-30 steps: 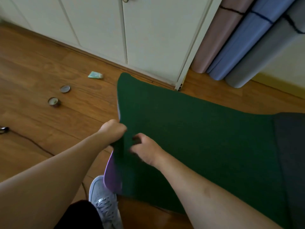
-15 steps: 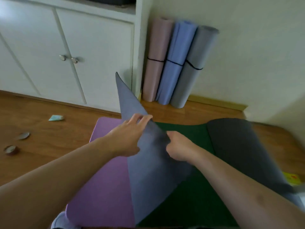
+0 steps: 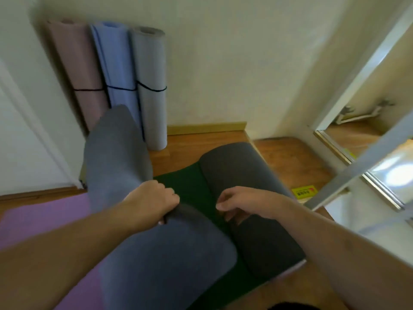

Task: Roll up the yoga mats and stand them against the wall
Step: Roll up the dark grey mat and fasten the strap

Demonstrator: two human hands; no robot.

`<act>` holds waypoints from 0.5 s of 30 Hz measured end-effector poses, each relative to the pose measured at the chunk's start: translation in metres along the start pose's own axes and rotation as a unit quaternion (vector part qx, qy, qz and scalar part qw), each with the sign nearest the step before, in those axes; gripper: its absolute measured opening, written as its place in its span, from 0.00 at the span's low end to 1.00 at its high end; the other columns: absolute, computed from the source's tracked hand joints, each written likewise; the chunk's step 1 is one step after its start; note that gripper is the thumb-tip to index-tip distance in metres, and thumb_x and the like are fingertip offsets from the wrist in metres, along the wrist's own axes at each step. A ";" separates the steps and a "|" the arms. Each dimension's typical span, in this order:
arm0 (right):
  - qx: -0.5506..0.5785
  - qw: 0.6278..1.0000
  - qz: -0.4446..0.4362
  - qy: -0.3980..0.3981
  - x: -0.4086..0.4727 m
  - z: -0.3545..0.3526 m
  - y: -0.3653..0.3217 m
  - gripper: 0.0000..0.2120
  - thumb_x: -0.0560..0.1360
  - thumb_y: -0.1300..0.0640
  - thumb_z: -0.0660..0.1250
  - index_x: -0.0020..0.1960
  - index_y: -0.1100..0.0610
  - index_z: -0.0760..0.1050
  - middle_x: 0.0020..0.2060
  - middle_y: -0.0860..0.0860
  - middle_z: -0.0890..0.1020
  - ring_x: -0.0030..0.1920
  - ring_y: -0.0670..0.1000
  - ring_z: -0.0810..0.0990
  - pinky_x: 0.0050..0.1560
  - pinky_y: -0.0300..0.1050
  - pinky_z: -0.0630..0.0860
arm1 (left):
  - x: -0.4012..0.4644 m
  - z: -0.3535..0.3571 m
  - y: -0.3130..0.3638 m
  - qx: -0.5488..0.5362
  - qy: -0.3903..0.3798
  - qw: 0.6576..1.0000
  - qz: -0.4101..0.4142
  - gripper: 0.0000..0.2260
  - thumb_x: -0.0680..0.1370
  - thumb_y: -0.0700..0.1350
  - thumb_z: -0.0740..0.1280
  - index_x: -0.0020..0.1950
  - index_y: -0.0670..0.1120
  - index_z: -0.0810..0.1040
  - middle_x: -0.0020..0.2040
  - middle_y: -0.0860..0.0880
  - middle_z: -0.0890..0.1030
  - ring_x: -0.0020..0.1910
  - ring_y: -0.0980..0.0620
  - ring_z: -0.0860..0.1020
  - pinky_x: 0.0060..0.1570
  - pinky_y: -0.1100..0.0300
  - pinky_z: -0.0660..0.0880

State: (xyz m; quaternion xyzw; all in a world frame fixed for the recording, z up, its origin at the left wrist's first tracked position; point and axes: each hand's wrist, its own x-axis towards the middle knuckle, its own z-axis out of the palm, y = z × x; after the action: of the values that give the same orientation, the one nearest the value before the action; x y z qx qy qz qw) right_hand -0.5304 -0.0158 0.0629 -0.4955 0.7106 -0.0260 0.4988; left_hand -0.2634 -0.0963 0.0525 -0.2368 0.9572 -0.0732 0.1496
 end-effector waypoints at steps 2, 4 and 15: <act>-0.015 0.994 0.069 0.082 0.024 -0.016 0.071 0.17 0.82 0.46 0.71 0.68 0.51 0.74 0.60 0.50 0.82 0.59 0.52 0.83 0.63 0.54 0.81 | 0.037 0.016 0.020 0.012 -0.018 0.999 0.037 0.09 0.81 0.52 0.69 0.58 0.52 0.75 0.57 0.52 0.80 0.53 0.49 0.80 0.56 0.53 0.75; -0.056 0.970 0.166 0.168 0.046 -0.026 0.138 0.29 0.80 0.46 0.73 0.75 0.56 0.69 0.68 0.55 0.77 0.65 0.57 0.79 0.63 0.52 0.78 | 0.071 0.028 0.037 0.020 -0.015 0.997 0.072 0.07 0.82 0.50 0.68 0.58 0.51 0.75 0.57 0.51 0.80 0.53 0.49 0.80 0.54 0.53 0.73; 0.071 0.890 0.379 0.242 0.110 -0.059 0.354 0.53 0.71 0.36 0.79 0.84 0.56 0.55 0.76 0.60 0.67 0.77 0.65 0.66 0.76 0.64 0.68 | 0.189 0.070 0.101 -0.041 0.070 0.978 0.191 0.15 0.70 0.50 0.81 0.45 0.52 0.76 0.40 0.53 0.78 0.33 0.53 0.72 0.37 0.57 0.65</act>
State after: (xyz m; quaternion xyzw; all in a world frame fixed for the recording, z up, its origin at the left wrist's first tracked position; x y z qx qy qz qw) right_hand -0.8149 0.0563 -0.1704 -0.1304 0.9394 -0.0050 0.3170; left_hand -0.4439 -0.1019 -0.0823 -0.0504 0.9950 -0.0200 0.0835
